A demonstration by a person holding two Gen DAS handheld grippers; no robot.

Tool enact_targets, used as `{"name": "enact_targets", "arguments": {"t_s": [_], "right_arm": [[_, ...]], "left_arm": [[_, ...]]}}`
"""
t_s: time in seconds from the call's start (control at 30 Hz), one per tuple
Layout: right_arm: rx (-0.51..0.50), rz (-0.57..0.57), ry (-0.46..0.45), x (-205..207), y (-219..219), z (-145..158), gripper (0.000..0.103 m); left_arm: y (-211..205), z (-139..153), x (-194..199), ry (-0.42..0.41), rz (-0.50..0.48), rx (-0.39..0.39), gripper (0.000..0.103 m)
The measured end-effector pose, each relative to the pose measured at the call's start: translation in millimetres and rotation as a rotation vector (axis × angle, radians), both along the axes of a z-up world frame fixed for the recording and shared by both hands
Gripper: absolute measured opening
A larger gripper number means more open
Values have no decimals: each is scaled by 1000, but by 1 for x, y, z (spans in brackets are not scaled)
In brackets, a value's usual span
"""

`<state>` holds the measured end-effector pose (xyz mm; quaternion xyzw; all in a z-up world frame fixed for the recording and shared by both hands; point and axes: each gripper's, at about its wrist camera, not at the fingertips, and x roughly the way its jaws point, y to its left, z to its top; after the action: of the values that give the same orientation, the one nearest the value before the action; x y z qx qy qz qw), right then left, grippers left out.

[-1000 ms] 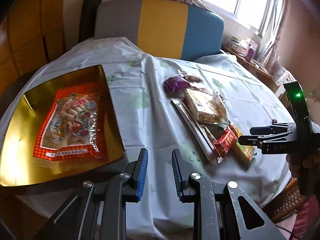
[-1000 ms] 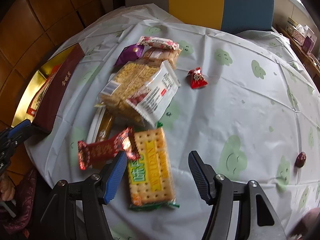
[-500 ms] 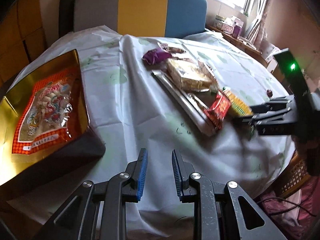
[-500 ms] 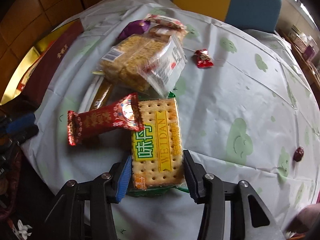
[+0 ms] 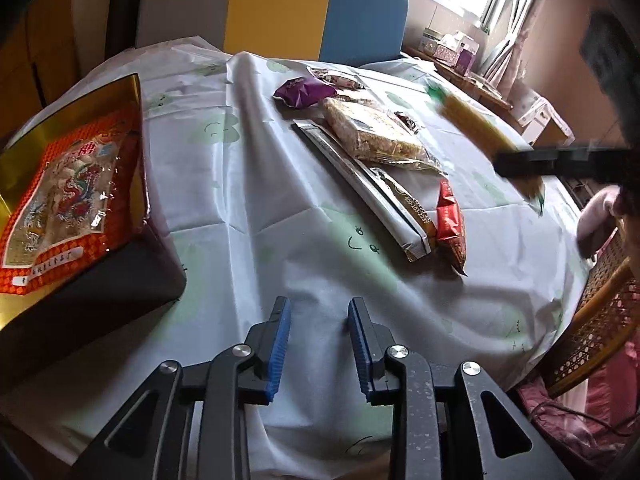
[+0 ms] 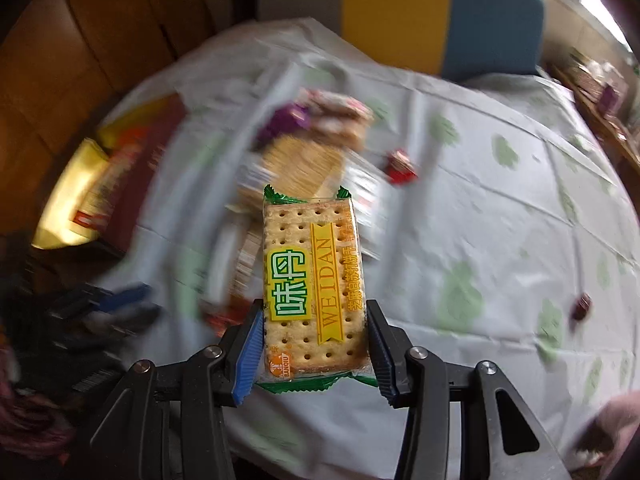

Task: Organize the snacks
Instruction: 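Carry the cracker pack into the gold tin and open the right tool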

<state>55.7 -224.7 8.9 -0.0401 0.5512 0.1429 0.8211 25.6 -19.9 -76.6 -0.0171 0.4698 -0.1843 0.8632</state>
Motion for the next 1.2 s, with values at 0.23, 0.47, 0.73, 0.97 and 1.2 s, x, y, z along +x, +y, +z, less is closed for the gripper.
{"name": "enact_targets", "arguments": {"t_s": [0.23, 0.47, 0.73, 0.97, 1.2], "right_arm": [[208, 162, 45, 32, 73, 24, 48], [365, 330, 126, 64, 175, 39, 50], [348, 361, 166, 79, 218, 16, 76], [269, 299, 123, 71, 163, 17, 76], [195, 165, 72, 72, 102, 13, 76]], "left_arm": [[0, -1, 0, -7, -6, -19, 36], [1, -3, 2, -5, -5, -36, 38], [3, -5, 3, 2, 11, -43, 45], [2, -6, 5, 2, 19, -33, 47], [1, -7, 6, 2, 21, -23, 49]]}}
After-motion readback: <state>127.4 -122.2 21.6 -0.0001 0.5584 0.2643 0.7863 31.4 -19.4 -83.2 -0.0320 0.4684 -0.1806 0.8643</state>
